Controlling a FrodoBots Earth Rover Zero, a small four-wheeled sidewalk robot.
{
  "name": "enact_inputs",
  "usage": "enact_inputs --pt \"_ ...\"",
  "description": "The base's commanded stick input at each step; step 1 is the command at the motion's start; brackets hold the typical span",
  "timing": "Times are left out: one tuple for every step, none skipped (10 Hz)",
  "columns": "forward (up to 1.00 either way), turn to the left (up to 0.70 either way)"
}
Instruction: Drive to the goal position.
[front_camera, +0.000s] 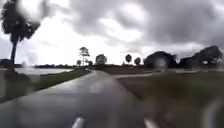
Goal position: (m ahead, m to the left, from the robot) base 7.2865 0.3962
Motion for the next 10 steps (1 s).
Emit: enact_inputs --pt "1.00 0.00" --pt "1.00 0.00" --pt "1.00 0.00" --pt "1.00 0.00" --pt "1.00 0.00" --pt "1.00 0.00" --pt "1.00 0.00" --pt "1.00 0.00" --pt "1.00 0.00" --pt "1.00 0.00"
